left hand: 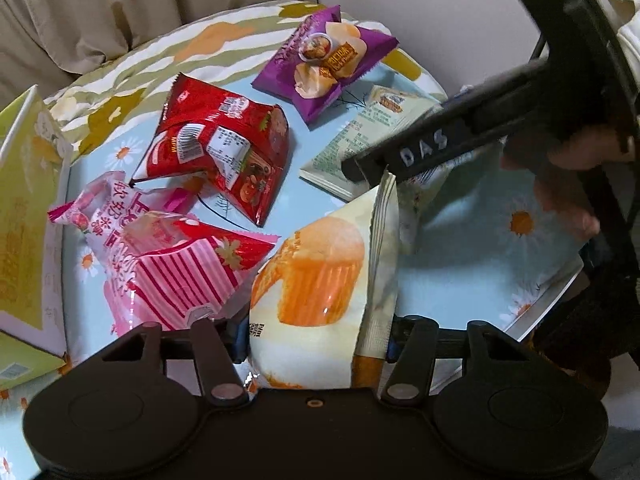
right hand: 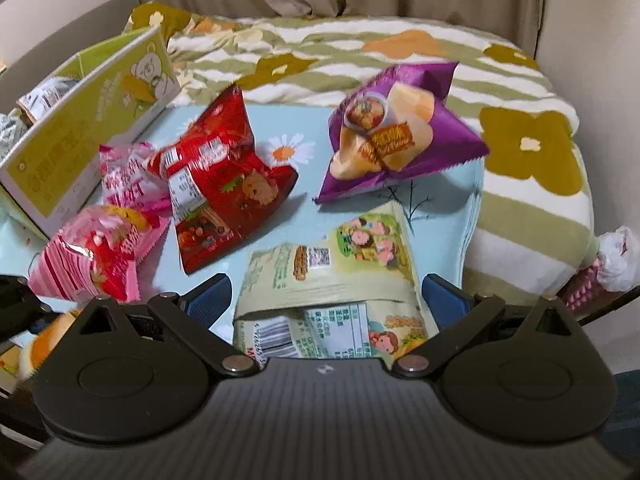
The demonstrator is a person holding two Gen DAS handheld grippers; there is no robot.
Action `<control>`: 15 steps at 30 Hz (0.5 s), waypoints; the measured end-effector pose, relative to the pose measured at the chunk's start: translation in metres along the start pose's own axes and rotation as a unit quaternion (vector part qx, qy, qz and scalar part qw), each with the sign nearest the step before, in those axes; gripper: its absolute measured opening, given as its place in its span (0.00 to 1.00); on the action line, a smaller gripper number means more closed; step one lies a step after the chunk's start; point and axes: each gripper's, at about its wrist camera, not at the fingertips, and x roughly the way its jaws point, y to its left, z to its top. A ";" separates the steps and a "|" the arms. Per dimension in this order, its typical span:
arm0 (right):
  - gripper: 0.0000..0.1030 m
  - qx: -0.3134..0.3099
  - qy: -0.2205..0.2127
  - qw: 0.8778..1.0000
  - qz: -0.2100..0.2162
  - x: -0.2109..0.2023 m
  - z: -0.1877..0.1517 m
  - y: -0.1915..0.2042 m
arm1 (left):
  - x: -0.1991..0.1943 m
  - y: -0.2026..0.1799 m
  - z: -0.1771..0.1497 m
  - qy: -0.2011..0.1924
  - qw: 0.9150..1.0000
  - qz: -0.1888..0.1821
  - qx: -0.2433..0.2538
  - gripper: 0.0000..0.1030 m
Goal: Organize snacks
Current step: 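Grasp the cream cake packet with the left gripper while the right grasps the green packet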
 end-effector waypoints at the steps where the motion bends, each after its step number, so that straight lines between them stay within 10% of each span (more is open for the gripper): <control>1: 1.00 0.000 0.006 1.000 0.002 0.002 -0.001 0.000 | -0.001 0.000 0.000 -0.002 1.000 0.001 -0.003 0.58; 15: 0.83 0.034 -0.017 0.999 0.015 -0.039 -0.007 -0.005 | -0.042 -0.002 0.000 -0.044 0.998 -0.005 -0.032 0.52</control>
